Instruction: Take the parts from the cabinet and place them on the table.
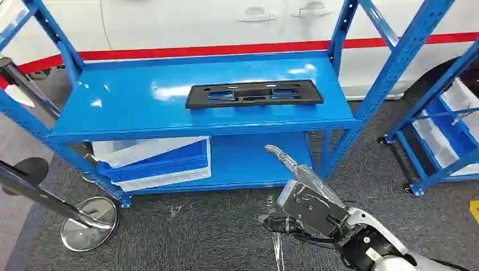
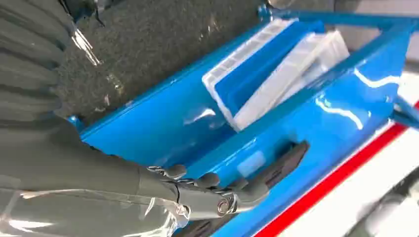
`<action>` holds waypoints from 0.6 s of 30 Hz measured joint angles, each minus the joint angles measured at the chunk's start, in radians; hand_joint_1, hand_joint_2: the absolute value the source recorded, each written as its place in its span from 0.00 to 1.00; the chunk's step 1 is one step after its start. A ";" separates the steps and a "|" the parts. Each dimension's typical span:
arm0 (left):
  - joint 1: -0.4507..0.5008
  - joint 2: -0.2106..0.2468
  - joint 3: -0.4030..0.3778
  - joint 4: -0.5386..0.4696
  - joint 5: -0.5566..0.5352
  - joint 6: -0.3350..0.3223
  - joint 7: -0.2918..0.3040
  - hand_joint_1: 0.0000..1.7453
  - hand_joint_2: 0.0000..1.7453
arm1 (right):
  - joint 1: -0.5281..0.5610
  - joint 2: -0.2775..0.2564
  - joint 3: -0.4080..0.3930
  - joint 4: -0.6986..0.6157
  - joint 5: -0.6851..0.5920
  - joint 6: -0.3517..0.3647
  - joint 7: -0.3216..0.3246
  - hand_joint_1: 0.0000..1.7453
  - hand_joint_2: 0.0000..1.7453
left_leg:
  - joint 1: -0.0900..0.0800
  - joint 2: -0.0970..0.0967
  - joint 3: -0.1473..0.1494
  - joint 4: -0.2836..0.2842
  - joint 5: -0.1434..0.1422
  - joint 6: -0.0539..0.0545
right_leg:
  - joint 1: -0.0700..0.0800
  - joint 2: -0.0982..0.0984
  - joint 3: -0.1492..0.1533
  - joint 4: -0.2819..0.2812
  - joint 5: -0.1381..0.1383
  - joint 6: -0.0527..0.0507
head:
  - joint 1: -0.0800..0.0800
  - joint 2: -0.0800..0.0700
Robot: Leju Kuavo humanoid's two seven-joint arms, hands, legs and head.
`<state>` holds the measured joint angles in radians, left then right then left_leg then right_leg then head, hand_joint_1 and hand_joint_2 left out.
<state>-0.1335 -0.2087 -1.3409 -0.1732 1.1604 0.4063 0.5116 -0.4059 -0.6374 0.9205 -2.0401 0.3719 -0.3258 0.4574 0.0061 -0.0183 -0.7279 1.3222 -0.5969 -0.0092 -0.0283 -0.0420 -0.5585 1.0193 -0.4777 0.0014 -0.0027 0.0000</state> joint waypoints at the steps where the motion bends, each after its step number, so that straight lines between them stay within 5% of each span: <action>1: 0.001 0.000 -0.007 0.000 -0.010 0.003 0.000 0.00 0.00 | -0.001 0.000 0.003 0.000 -0.002 0.000 0.005 0.00 1.00 | 0.000 0.002 0.020 -0.040 0.034 0.002 | 0.002 -0.012 0.004 0.000 -0.004 0.001 | 0.000 0.000; 3: 0.003 0.000 -0.014 0.001 -0.022 0.051 0.000 0.00 0.00 | -0.001 0.000 0.003 -0.001 -0.003 -0.011 0.024 0.00 1.00 | -0.001 0.020 0.096 -0.195 0.122 0.012 | 0.005 -0.032 0.016 0.001 -0.011 0.003 | 0.000 0.000; 5: -0.001 0.000 -0.023 0.002 -0.035 0.144 0.000 0.00 0.00 | 0.000 -0.008 0.003 -0.008 -0.002 -0.038 0.047 0.00 1.00 | -0.022 0.093 0.137 -0.283 0.127 0.027 | 0.017 -0.050 0.019 0.005 -0.019 0.014 | 0.000 0.000; 8: 0.000 0.001 -0.032 0.002 -0.045 0.217 -0.010 0.00 0.00 | 0.009 -0.027 0.003 -0.023 0.016 -0.074 0.069 0.00 1.00 | -0.019 0.060 0.127 -0.284 0.126 0.040 | 0.022 -0.081 0.023 -0.003 -0.017 0.022 | 0.004 0.000; 9: 0.001 0.006 -0.037 0.002 -0.047 0.204 -0.027 0.00 0.00 | 0.013 -0.027 0.003 -0.030 0.030 -0.088 0.079 0.00 0.00 | -0.014 0.050 0.133 -0.294 0.131 0.047 | 0.022 -0.088 0.027 -0.003 -0.022 0.027 | 0.002 0.000; 11: 0.001 0.019 -0.042 0.002 -0.047 0.178 -0.067 0.00 0.00 | 0.024 -0.027 0.004 -0.039 0.052 -0.098 0.089 0.00 0.00 | -0.006 0.032 0.139 -0.303 0.137 0.057 | 0.013 0.005 -0.003 0.058 -0.068 0.036 | 0.009 0.000; 12: -0.001 0.025 -0.043 0.002 -0.046 0.169 -0.079 0.00 0.00 | 0.029 -0.030 0.005 -0.042 0.057 -0.102 0.095 0.00 0.00 | -0.005 0.022 0.138 -0.303 0.138 0.059 | 0.013 0.028 -0.043 0.137 -0.105 0.038 | 0.014 0.000; 14: -0.005 0.032 -0.045 0.002 -0.047 0.155 -0.084 0.00 0.00 | 0.039 -0.032 0.006 -0.042 0.059 -0.104 0.098 0.00 0.00 | -0.006 -0.002 0.138 -0.302 0.137 0.061 | 0.010 0.038 -0.118 0.278 -0.149 0.041 | 0.013 0.000; 16: -0.003 0.040 -0.046 0.002 -0.047 0.141 -0.080 0.00 0.00 | 0.042 -0.032 0.009 -0.042 0.059 -0.104 0.099 0.00 0.00 | -0.005 -0.029 0.138 -0.298 0.135 0.061 | 0.008 0.039 -0.132 0.279 -0.113 0.042 | 0.014 0.000; 18: -0.002 0.041 -0.046 0.002 -0.048 0.135 -0.074 0.00 0.00 | 0.042 -0.034 0.009 -0.043 0.058 -0.104 0.100 0.00 0.00 | -0.002 -0.058 0.143 -0.294 0.132 0.056 | 0.002 0.051 -0.068 0.123 -0.013 0.043 | 0.014 0.000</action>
<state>-0.1357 -0.1675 -1.3867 -0.1709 1.1128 0.5413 0.4379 -0.3642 -0.6718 0.9293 -2.0828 0.4299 -0.4299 0.5570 0.0044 -0.0766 -0.5850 1.0281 -0.4645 0.0472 -0.0264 0.0087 -0.6260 1.1426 -0.4907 0.0440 0.0118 0.0000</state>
